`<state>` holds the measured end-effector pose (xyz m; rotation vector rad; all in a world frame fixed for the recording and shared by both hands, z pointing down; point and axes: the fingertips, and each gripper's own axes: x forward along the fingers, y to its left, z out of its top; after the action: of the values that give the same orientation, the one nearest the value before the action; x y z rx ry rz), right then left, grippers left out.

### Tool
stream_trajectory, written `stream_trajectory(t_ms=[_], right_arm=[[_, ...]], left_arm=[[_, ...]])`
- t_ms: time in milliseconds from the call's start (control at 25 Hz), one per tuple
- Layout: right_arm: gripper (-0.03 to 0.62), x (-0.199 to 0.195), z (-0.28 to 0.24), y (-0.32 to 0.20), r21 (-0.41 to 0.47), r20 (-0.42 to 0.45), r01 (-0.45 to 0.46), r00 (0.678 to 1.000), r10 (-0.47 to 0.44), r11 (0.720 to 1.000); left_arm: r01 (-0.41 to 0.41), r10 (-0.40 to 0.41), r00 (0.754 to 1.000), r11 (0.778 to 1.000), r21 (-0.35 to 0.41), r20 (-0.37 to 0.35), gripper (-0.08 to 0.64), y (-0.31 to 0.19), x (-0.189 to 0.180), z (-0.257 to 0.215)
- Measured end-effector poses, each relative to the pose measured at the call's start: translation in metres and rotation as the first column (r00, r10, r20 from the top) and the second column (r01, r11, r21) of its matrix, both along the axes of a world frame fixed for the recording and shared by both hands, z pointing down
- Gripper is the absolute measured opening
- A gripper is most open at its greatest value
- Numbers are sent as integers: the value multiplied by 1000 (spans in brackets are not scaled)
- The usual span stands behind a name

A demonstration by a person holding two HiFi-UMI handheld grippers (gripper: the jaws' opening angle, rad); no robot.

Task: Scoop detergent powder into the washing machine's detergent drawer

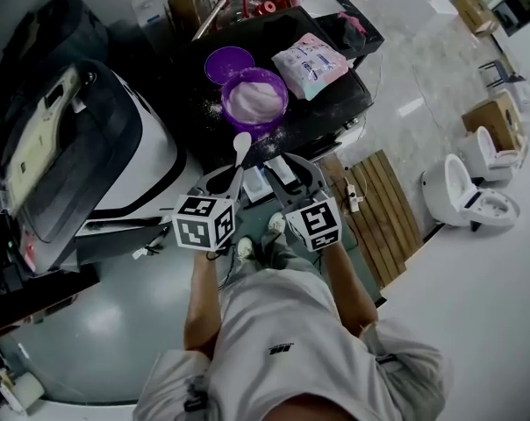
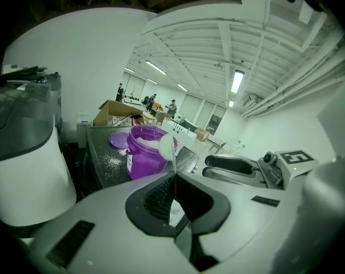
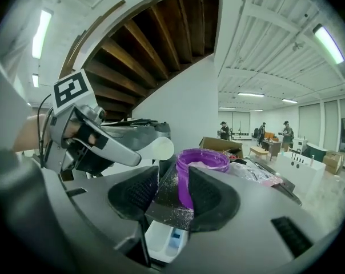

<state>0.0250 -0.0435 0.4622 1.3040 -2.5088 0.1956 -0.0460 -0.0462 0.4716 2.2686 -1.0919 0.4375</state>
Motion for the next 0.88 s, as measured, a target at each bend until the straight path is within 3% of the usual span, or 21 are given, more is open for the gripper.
stream_trajectory(t_ms=[440, 880], right_arm=[[160, -10, 16, 48, -15, -58, -114, 992, 113, 993], [160, -14, 41, 81, -67, -74, -135, 989, 130, 989]], left_arm=[[-70, 69, 997, 997, -21, -20, 15, 47, -27, 21], [-81, 81, 997, 994, -70, -10, 15, 81, -33, 59]])
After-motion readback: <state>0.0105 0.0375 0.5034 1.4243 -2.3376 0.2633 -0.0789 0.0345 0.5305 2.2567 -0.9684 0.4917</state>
